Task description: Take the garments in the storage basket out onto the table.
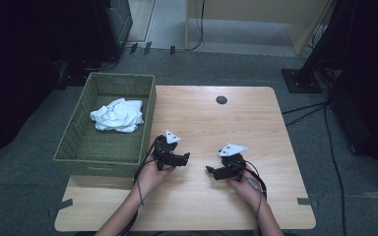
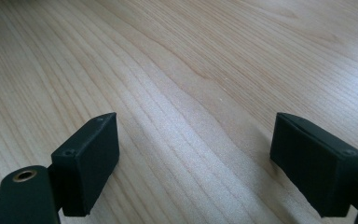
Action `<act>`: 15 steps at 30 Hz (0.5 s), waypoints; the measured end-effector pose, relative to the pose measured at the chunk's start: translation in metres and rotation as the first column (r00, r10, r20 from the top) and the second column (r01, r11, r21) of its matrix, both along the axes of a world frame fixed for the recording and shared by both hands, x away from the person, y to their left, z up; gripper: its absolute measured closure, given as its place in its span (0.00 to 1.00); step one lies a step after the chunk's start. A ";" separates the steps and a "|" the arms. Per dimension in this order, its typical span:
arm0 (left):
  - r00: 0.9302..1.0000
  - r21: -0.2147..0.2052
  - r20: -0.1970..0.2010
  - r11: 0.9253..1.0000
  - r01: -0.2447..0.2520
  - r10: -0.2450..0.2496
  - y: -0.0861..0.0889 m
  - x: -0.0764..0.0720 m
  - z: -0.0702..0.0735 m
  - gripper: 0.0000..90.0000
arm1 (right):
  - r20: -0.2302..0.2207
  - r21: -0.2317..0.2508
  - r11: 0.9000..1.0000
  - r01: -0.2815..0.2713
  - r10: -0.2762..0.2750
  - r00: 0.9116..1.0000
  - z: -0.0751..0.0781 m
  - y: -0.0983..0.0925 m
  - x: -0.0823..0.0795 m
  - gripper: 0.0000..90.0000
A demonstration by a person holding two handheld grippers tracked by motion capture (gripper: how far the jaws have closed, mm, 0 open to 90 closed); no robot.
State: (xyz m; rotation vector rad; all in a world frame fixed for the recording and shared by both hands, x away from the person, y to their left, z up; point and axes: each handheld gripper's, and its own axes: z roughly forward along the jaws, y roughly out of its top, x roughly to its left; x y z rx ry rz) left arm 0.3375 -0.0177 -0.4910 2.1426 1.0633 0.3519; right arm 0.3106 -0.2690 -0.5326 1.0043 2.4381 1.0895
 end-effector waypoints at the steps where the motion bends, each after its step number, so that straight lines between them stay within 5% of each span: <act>1: 1.000 -0.006 -0.004 1.000 0.001 -0.001 0.000 0.000 0.001 0.22 | 0.000 0.000 1.000 0.000 0.000 1.000 0.000 0.000 0.000 0.18; 15: 1.000 0.008 -0.020 1.000 0.006 -0.006 0.002 -0.006 0.012 0.22 | 0.000 0.000 1.000 0.001 -0.001 1.000 0.000 0.000 0.000 0.18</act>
